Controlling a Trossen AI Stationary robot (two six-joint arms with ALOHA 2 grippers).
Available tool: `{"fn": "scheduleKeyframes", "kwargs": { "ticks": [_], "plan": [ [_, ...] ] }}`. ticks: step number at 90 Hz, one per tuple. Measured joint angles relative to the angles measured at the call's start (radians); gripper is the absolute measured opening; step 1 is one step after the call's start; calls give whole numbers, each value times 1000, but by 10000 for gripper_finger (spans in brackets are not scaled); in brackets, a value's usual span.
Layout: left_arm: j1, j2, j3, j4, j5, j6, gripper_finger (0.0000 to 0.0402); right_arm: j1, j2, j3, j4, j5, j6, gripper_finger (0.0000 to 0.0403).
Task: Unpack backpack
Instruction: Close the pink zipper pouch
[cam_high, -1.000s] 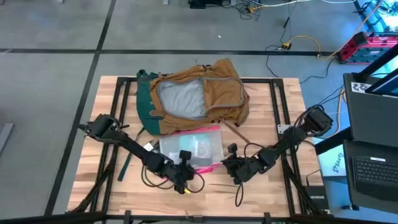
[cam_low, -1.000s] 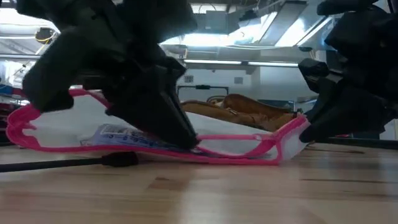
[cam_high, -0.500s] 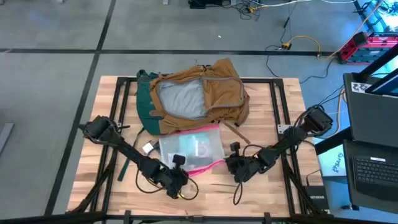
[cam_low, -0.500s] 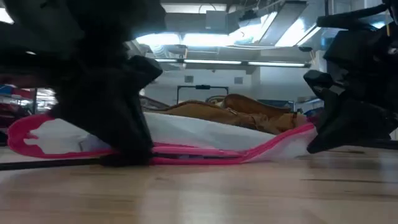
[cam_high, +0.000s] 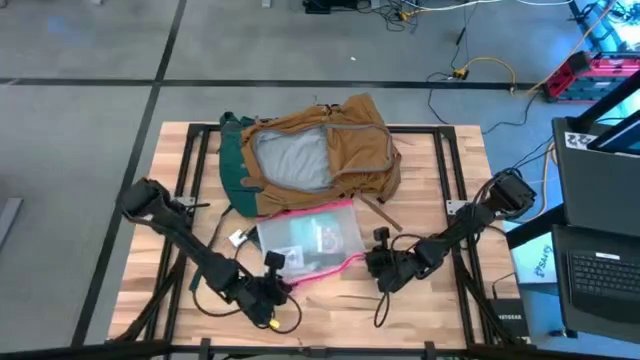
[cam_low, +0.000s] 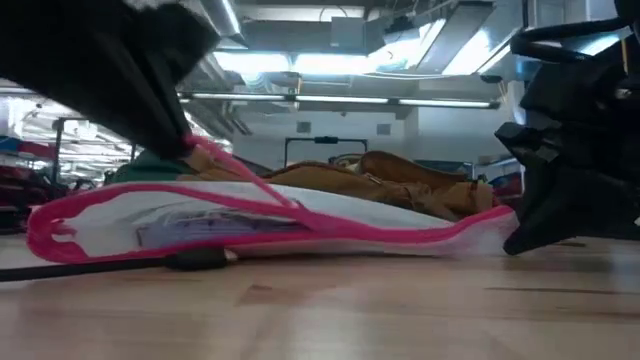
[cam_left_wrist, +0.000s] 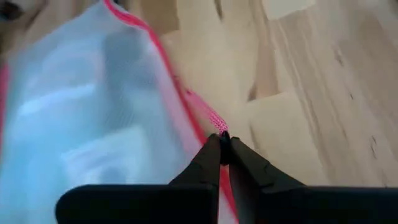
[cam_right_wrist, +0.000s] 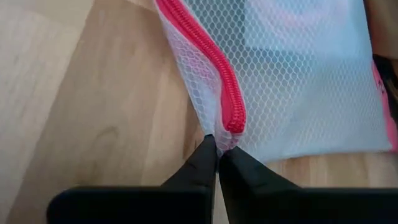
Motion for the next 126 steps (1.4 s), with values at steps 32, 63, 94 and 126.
{"fn": "scheduleKeyframes", "kwargs": {
  "ticks": [32, 63, 94, 126],
  "plan": [
    [-71, -71, 0, -158, -87, -119, 0, 24, 0, 0, -63, 29, 97, 0],
    [-181, -71, 1, -313, -86, -328, 0, 24, -1, 1, -96, 27, 144, 0],
    [-306, -71, 1, -481, -67, -563, 0, 24, -1, 0, -96, 22, 145, 0],
    [-398, -71, 1, -601, -77, -770, 0, 23, 0, -1, -94, 15, 145, 0]
  ]
}}
